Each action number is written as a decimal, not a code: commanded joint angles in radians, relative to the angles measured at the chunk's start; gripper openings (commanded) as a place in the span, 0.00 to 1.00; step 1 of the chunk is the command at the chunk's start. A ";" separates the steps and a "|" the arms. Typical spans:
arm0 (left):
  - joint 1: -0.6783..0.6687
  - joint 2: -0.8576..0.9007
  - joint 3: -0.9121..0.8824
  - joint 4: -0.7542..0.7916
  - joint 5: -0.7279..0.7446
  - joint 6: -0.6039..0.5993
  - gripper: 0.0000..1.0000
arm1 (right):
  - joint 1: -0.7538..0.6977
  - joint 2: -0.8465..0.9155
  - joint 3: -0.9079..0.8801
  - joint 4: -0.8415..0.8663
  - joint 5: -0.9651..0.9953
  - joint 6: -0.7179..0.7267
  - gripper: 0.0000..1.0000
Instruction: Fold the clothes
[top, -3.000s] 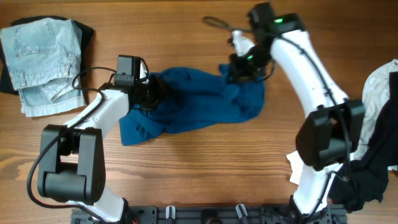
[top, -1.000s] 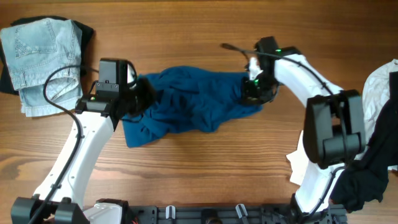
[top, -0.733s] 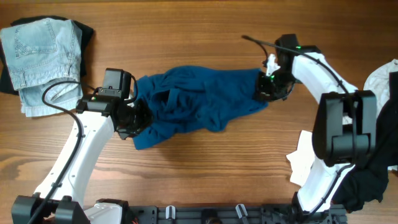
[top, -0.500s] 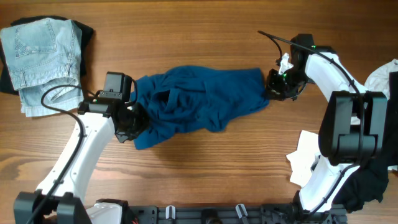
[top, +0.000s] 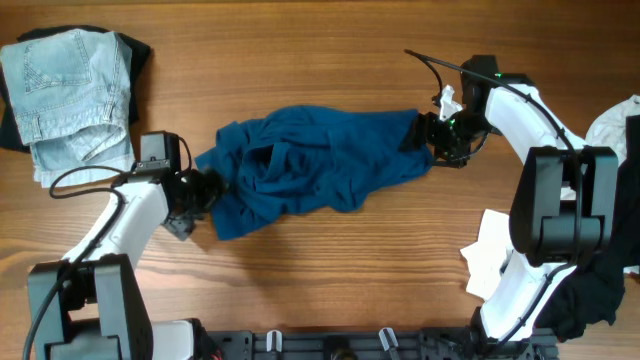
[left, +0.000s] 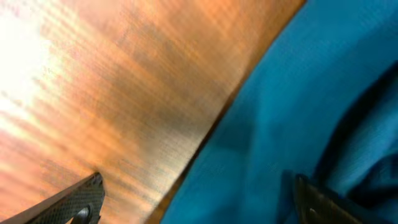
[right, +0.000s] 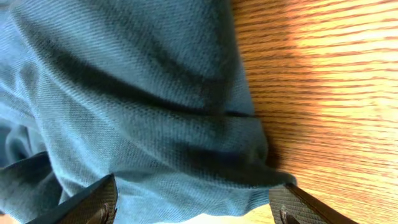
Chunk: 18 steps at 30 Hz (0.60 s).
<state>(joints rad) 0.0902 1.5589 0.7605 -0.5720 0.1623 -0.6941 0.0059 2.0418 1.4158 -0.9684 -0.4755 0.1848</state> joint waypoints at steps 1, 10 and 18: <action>0.008 0.106 -0.012 0.091 0.063 0.006 0.93 | 0.004 -0.016 -0.004 -0.010 -0.050 -0.027 0.77; 0.006 0.366 -0.012 0.312 0.282 0.006 0.71 | 0.004 -0.016 -0.004 -0.039 -0.050 -0.028 0.73; -0.001 0.367 -0.011 0.344 0.350 0.010 0.04 | 0.004 -0.016 -0.004 -0.047 -0.050 -0.027 0.72</action>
<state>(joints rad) 0.1143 1.8271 0.8303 -0.2012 0.5606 -0.6907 0.0059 2.0418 1.4151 -1.0103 -0.5018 0.1772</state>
